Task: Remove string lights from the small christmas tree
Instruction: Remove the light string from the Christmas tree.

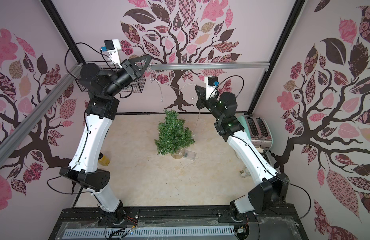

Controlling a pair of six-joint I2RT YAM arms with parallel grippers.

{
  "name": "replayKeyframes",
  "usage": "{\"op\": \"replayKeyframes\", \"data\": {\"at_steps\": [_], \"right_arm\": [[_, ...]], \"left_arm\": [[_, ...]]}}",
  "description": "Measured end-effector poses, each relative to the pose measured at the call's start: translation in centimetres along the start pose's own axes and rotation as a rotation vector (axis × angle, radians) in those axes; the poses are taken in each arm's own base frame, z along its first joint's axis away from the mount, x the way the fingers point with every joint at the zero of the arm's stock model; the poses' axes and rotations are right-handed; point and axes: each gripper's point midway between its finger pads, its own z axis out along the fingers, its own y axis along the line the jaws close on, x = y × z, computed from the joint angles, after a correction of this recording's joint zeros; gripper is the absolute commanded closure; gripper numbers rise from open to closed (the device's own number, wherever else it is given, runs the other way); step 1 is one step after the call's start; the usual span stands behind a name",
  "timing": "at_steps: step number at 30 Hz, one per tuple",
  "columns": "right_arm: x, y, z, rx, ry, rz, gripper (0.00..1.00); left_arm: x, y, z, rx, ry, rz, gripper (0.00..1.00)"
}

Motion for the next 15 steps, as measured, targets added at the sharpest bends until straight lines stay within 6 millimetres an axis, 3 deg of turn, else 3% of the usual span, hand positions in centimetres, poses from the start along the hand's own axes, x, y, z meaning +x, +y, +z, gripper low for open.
{"op": "replayKeyframes", "data": {"at_steps": [8,15], "right_arm": [[-0.6,-2.8,5.6,-0.023,-0.023,0.022,1.0],[0.4,-3.0,9.8,-0.098,-0.015,0.082,1.0]], "left_arm": [[-1.1,8.0,0.0,-0.102,-0.03,-0.023,1.0],[-0.9,12.6,0.4,-0.145,-0.035,-0.027,1.0]]}}
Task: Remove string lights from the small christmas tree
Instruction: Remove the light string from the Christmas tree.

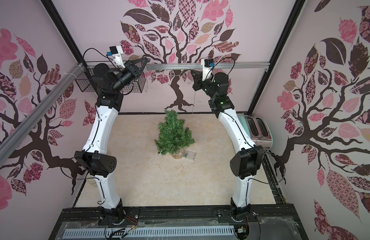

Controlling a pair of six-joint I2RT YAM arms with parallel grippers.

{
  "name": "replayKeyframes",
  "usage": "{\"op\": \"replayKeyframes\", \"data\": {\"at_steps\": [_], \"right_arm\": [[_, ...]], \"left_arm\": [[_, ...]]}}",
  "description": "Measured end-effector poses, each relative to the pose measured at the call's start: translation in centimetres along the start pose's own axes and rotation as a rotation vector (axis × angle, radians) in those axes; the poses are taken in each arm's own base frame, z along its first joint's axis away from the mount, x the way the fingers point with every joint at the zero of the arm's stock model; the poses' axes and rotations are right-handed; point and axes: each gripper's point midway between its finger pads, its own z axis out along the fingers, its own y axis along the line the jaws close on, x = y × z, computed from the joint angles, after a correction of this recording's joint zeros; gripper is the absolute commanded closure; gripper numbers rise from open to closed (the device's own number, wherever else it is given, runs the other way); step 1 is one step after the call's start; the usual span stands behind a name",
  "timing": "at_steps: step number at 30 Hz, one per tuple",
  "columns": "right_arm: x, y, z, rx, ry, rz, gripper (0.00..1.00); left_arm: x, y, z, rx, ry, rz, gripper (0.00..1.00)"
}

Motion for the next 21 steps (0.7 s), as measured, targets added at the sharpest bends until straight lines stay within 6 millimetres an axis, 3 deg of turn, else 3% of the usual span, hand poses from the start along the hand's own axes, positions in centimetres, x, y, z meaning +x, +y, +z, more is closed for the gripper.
{"op": "replayKeyframes", "data": {"at_steps": [6,13,17,21], "right_arm": [[3.4,-0.2,2.4,-0.067,0.052,0.111,1.0],[6.4,0.2,4.8,-0.125,0.09,0.227,1.0],[7.4,0.6,5.8,-0.149,0.093,0.286,1.0],[8.2,1.0,6.5,-0.161,0.096,0.333,1.0]], "left_arm": [[2.4,4.8,1.2,-0.022,0.052,-0.016,1.0],[8.6,10.1,2.5,-0.035,0.194,-0.026,1.0],[12.8,10.8,3.2,-0.035,0.295,0.003,1.0],[15.5,10.4,3.5,0.011,0.351,0.039,1.0]]}}
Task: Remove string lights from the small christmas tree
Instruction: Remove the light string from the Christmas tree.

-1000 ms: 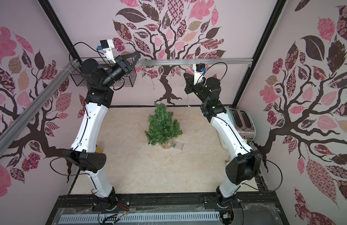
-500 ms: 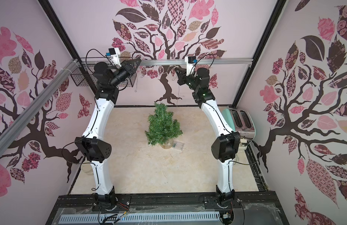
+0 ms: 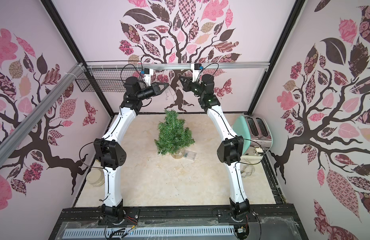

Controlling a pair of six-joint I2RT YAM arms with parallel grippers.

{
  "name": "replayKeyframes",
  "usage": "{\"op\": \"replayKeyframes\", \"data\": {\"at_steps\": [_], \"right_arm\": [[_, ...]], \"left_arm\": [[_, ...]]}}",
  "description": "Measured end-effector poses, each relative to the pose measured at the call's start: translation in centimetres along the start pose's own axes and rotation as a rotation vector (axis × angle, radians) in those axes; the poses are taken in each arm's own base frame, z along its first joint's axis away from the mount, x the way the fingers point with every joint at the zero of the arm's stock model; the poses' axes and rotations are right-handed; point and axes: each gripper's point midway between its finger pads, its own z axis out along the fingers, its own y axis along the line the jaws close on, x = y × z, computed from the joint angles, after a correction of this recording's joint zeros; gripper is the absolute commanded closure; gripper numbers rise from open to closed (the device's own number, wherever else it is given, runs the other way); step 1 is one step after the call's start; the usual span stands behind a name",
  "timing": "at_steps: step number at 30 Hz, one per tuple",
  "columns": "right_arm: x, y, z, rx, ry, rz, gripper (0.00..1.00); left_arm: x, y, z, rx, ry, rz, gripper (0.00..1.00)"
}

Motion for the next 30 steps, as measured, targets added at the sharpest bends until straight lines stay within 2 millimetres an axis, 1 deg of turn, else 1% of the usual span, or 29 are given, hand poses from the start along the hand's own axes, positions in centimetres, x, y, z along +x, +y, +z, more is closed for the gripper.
{"op": "replayKeyframes", "data": {"at_steps": [3,5,7,9,14,18,24,26,30], "right_arm": [[0.8,-0.5,0.2,0.005,0.01,0.036,1.0],[1.1,-0.5,0.4,0.005,0.016,0.053,1.0],[1.1,-0.4,0.4,0.003,0.015,0.065,1.0],[1.0,-0.4,0.4,0.002,0.013,0.069,1.0],[1.1,-0.3,0.4,-0.002,0.016,0.088,1.0],[1.1,0.0,0.4,-0.017,0.017,0.1,1.0],[1.2,0.9,0.6,-0.049,0.025,0.113,1.0],[1.3,1.4,0.7,-0.067,0.028,0.119,1.0],[1.4,2.4,0.9,-0.098,0.03,0.122,1.0]], "left_arm": [[2.0,1.0,0.4,0.005,0.038,0.014,1.0],[3.7,1.9,0.6,-0.006,0.072,0.023,1.0],[4.8,2.6,0.7,-0.017,0.095,0.036,1.0],[5.7,2.9,1.0,-0.02,0.109,0.055,1.0],[7.4,3.0,1.3,-0.02,0.134,0.079,0.92],[7.9,2.7,1.7,-0.014,0.14,0.1,0.83],[7.9,2.1,2.1,-0.002,0.13,0.126,0.69],[7.9,1.9,2.2,0.004,0.127,0.135,0.63],[7.9,1.6,2.5,0.004,0.122,0.145,0.57]]}}
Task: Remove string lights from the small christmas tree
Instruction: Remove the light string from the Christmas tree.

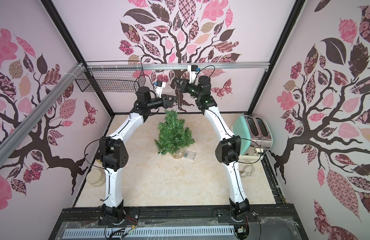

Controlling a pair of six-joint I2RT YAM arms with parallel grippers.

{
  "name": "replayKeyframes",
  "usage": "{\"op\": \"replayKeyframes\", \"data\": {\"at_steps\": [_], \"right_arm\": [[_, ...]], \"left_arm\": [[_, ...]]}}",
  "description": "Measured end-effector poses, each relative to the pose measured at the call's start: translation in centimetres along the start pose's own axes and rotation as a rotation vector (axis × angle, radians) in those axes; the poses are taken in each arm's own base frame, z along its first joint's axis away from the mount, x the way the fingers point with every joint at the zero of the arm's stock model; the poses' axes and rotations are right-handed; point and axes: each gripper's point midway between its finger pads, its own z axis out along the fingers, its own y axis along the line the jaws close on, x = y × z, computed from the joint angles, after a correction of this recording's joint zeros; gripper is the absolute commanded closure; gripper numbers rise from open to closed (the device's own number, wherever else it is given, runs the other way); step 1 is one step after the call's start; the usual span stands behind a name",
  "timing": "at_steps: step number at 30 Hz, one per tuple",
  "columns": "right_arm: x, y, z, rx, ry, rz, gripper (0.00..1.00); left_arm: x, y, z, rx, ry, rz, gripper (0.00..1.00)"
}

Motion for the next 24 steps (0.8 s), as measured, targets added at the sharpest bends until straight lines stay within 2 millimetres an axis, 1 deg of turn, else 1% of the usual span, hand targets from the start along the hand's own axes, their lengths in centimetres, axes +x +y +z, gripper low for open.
{"op": "replayKeyframes", "data": {"at_steps": [7,11,16,20,22,24], "right_arm": [[0.6,1.3,0.5,-0.04,0.015,0.001,1.0],[0.9,1.9,0.6,-0.062,0.026,0.0,1.0],[1.5,2.6,0.5,-0.099,0.042,0.006,1.0],[2.2,3.1,0.0,-0.122,0.059,0.026,1.0],[2.3,3.6,-0.3,-0.142,0.064,0.035,1.0],[2.2,4.1,-0.5,-0.164,0.062,0.038,1.0]], "left_arm": [[-0.3,-0.4,0.3,0.001,-0.01,0.011,0.5],[-0.4,-0.2,0.4,-0.024,-0.011,0.019,0.5],[-1.6,0.1,0.2,-0.073,-0.034,0.042,0.51],[-2.4,0.6,0.1,-0.109,-0.05,0.059,0.57],[-2.7,1.0,0.1,-0.126,-0.057,0.063,0.64],[-2.7,1.2,0.1,-0.134,-0.057,0.063,0.74]]}}
